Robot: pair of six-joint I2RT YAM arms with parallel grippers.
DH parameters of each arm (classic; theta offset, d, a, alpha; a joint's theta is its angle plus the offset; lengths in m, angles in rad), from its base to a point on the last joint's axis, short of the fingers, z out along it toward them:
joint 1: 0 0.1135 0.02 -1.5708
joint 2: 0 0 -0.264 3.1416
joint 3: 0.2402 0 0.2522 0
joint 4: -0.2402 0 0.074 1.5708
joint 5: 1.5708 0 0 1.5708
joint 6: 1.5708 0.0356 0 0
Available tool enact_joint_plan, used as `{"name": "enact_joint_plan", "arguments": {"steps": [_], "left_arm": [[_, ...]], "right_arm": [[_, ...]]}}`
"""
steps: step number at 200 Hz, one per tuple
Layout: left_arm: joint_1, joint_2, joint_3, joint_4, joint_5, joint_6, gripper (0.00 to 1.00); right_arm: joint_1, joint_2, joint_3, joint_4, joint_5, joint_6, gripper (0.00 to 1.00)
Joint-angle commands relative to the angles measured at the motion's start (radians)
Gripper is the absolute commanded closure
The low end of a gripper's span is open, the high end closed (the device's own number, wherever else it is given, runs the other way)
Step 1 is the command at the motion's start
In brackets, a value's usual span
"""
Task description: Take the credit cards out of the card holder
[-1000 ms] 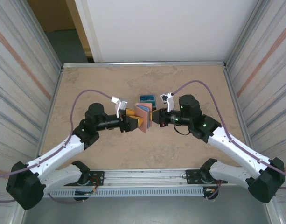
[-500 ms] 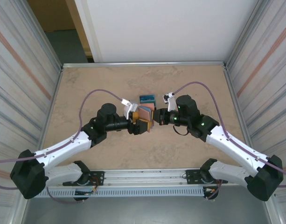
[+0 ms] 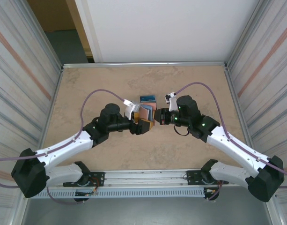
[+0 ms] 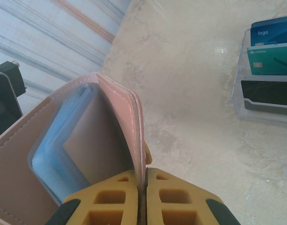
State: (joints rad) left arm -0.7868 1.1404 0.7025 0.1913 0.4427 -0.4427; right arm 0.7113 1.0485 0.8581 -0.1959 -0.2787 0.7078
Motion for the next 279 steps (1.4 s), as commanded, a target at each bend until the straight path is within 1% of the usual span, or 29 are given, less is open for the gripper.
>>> {"name": "enact_joint_plan", "arguments": {"steps": [1, 33, 69, 74, 91, 112, 142, 189, 223, 250, 279], "left_arm": [[-0.012, -0.02, 0.023, -0.03, -0.021, 0.005, 0.18], [-0.012, -0.03, 0.017, -0.036, -0.043, -0.001, 0.19], [-0.012, -0.03, 0.016, -0.029, -0.05, -0.005, 0.26], [-0.012, -0.027, 0.016, -0.026, -0.05, -0.005, 0.27], [-0.012, -0.02, 0.02, -0.021, -0.048, -0.008, 0.31], [-0.012, -0.017, 0.025, -0.023, -0.051, -0.004, 0.31], [-0.012, -0.025, 0.025, -0.032, -0.067, 0.002, 0.28], [-0.012, -0.025, 0.025, -0.036, -0.077, -0.003, 0.31], [-0.012, -0.024, 0.026, -0.035, -0.079, -0.004, 0.38], [-0.012, -0.028, 0.027, -0.044, -0.101, -0.004, 0.46], [-0.012, -0.034, 0.025, -0.059, -0.135, -0.002, 0.47]], "right_arm": [[-0.015, -0.022, -0.002, 0.035, 0.044, 0.023, 1.0], [-0.02, -0.042, -0.003, 0.013, 0.067, 0.024, 1.0], [-0.023, -0.052, -0.011, 0.007, 0.073, 0.026, 1.0], [-0.022, -0.08, -0.012, 0.006, 0.073, 0.026, 1.0], [-0.021, -0.088, -0.013, 0.002, 0.073, 0.026, 1.0], [-0.023, -0.093, -0.012, -0.013, 0.085, 0.026, 1.0], [-0.021, -0.102, -0.013, -0.026, 0.091, 0.022, 1.0], [-0.021, -0.102, -0.005, -0.042, 0.088, 0.016, 1.0], [-0.022, -0.104, -0.008, -0.043, 0.09, 0.014, 1.0], [-0.021, -0.104, -0.01, -0.041, 0.086, 0.014, 1.0], [-0.021, -0.107, -0.009, -0.043, 0.085, 0.012, 1.0]]}}
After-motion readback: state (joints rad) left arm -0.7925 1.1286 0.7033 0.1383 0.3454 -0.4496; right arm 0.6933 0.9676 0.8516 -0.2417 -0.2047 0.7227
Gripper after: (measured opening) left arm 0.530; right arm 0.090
